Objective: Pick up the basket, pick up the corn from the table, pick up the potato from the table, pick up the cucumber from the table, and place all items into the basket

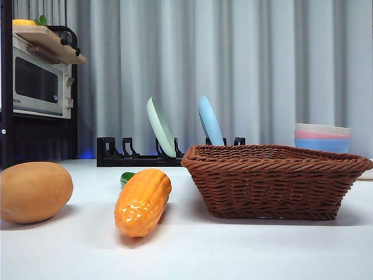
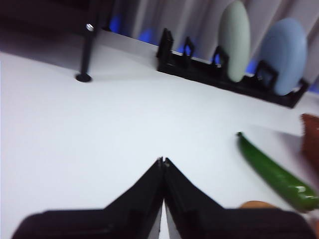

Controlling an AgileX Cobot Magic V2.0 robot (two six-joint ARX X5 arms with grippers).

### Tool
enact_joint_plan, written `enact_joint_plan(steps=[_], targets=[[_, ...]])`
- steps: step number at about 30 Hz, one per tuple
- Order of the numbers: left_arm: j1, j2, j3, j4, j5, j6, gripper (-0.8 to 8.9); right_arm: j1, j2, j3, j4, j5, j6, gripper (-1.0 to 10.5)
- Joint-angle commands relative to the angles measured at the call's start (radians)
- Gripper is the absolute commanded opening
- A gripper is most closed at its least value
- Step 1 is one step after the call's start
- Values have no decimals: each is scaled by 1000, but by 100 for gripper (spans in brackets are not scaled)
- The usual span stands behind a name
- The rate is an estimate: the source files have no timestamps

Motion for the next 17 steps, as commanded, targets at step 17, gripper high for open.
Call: enact_joint_plan(steps=[17], targets=[[2, 67, 264, -93, 170, 15, -6, 2, 203, 257, -64, -2, -36, -8]])
